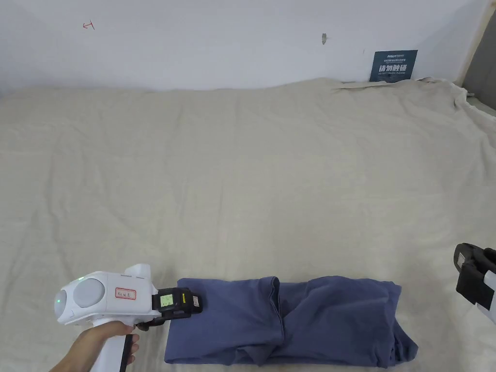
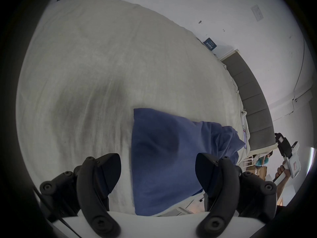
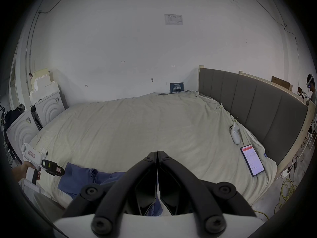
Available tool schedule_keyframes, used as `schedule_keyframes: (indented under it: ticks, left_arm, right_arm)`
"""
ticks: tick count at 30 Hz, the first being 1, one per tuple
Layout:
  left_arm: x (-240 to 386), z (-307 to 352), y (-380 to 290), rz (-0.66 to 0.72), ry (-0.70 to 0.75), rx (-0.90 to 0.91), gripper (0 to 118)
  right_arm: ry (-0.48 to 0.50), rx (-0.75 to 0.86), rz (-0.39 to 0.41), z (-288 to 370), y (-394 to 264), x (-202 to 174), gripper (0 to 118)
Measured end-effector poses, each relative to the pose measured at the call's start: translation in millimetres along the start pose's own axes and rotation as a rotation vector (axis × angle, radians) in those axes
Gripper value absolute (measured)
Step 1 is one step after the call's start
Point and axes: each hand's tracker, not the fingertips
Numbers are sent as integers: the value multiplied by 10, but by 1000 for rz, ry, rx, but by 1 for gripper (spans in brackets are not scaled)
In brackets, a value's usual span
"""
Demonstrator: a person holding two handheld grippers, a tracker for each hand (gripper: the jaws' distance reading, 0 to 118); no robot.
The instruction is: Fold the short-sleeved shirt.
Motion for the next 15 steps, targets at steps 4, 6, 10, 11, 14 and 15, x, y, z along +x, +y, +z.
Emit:
schedule_keyframes:
  ticks: [4,6,10,11,14,15]
  left_arm:
    - [7,-94,-52,-35,-36,-13,73]
    - [16,-154,-79,-54,-42,-21,61]
    - [11,-180,-95,-89,-11,-8,26]
    - [-17,-167,-88,-81,-14,-2,17]
    - [-61,-178,-99,-32,-61,-8,13]
    - [-25,-191,-112,-40,-43,-2,12]
  right_arm:
    - [-5,-5,1,-4,-3,3,0]
    - [-7,-7,-2,-4,-8,9,0]
    - [-11,-12,1,3,-19,14,0]
    - [-11,-12,0,6,-21,17,0]
    - [-12,-15,1,9,-23,20,0]
    - [-13,-16,1,12,-22,21,0]
